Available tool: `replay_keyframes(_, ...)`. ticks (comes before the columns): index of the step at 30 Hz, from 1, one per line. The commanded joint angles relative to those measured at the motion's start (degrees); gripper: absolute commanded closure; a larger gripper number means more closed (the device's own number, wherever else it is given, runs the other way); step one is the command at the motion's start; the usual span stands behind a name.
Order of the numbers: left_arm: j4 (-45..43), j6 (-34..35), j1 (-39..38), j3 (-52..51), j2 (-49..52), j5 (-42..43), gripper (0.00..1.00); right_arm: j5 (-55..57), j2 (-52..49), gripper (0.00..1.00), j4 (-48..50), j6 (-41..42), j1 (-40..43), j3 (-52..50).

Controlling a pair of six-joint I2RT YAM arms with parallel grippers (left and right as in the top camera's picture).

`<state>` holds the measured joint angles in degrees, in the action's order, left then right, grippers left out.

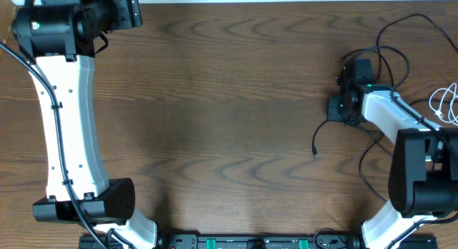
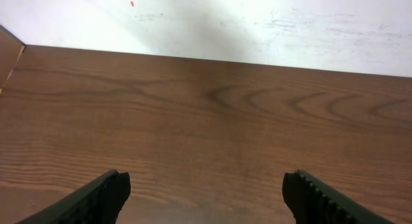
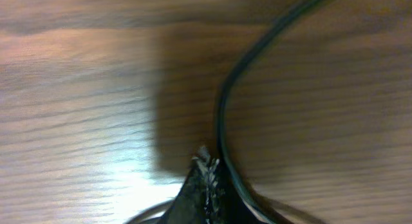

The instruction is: Untangle cables

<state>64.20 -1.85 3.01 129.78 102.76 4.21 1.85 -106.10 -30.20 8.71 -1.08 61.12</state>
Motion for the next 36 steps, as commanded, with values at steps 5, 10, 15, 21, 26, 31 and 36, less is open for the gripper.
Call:
replay_keyframes(5,0.02,0.22,0.13,-0.22,0.44,0.31,0.19,5.86,-1.84,0.99,-0.42,1.51,7.82,-0.28)
replay_keyframes(10,0.02,0.22,0.13,-0.22,0.44,0.31,0.19,6.84,-1.84,0.99,-0.37,1.53,16.02,-0.28)
replay_keyframes(15,0.04,0.22,0.13,-0.22,0.44,0.31,0.19,7.06,-1.84,0.99,0.2,1.53,23.61,-0.28)
replay_keyframes(21,0.04,0.22,0.13,-0.22,0.44,0.31,0.19,7.04,-1.84,0.99,1.51,1.55,32.09,-0.28)
replay_keyframes(26,0.07,0.22,0.13,-0.22,0.44,0.31,0.19,7.04,-1.84,0.99,4.26,1.53,38.14,-0.28)
replay_keyframes(31,0.44,0.2,0.13,-0.24,0.44,0.31,0.19,8.22,-1.84,0.99,8.55,1.29,44.39,-0.26)
replay_keyframes(36,0.61,0.2,0.13,-0.22,0.44,0.31,0.19,10.25,-1.84,0.99,12.24,1.09,50.77,-0.26)
